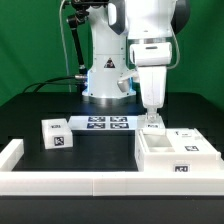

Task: Assemble cabinet

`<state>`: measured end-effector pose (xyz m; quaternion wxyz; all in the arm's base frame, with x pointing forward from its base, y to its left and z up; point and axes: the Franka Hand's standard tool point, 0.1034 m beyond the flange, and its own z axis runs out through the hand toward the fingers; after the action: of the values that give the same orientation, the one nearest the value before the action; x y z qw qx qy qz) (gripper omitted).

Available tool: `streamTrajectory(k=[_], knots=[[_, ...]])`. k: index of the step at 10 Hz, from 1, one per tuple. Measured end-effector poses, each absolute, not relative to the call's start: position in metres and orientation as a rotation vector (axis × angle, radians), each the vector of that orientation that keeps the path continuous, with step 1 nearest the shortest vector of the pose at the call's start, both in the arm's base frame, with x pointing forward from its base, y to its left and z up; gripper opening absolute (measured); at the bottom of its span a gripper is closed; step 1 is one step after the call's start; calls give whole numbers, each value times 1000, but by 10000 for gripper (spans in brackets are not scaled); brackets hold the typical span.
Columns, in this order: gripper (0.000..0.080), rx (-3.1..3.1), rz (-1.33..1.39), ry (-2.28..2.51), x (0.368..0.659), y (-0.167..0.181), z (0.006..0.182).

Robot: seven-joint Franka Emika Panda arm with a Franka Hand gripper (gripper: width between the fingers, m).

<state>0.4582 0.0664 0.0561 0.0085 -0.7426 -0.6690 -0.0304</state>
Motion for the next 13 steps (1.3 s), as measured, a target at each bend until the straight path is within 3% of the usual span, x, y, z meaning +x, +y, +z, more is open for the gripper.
streamTrajectory(k=[9,13], knots=[[68,-2281,-69,-2123,467,66,57],[68,-2281,-72,-2117,491,66,58]])
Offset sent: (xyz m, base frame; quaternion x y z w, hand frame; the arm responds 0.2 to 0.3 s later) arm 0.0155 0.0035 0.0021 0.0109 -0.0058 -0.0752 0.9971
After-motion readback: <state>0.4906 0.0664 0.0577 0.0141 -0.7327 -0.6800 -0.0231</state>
